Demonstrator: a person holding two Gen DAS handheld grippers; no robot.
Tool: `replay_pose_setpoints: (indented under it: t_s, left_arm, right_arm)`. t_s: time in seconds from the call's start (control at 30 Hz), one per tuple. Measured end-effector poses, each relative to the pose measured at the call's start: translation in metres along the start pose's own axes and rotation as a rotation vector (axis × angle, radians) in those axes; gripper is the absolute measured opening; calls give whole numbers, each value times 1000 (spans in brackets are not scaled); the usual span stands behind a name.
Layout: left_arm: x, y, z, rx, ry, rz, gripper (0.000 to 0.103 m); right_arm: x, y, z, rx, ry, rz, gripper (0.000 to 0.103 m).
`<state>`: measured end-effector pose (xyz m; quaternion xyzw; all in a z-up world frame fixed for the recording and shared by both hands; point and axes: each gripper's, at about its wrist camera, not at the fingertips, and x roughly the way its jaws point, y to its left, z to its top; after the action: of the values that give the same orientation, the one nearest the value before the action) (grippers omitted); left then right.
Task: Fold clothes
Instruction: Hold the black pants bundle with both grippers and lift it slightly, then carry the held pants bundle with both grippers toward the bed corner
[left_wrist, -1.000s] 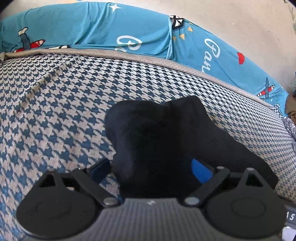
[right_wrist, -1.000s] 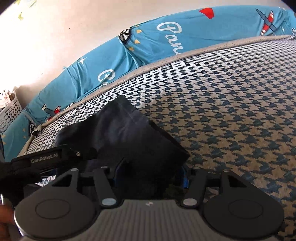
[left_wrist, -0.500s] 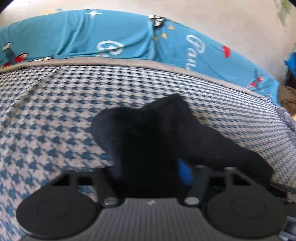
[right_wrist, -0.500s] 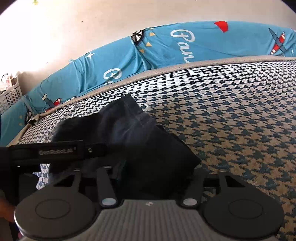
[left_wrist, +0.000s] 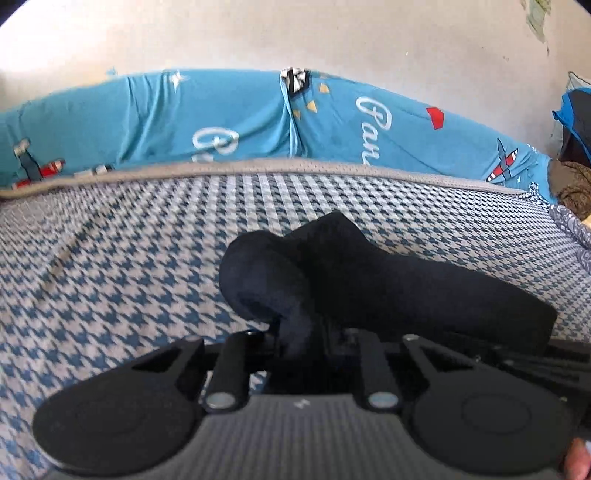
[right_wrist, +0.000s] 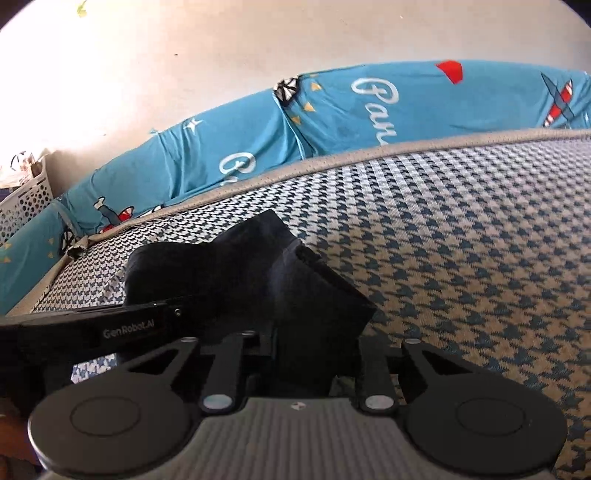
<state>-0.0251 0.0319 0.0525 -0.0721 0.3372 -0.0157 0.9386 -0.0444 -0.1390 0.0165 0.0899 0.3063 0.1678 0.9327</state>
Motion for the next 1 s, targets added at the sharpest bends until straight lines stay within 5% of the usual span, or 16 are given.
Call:
replay_pose_setpoints:
  t_s: [0.33,1.0]
  left_arm:
    - [-37,9,9,14,-75,73,16]
    - [-95,113,8,-170,-191,276,16]
  right_arm:
    - [-16,36,16,-63,-48,35,22]
    - [-8,151,34,-246,-83,217,22]
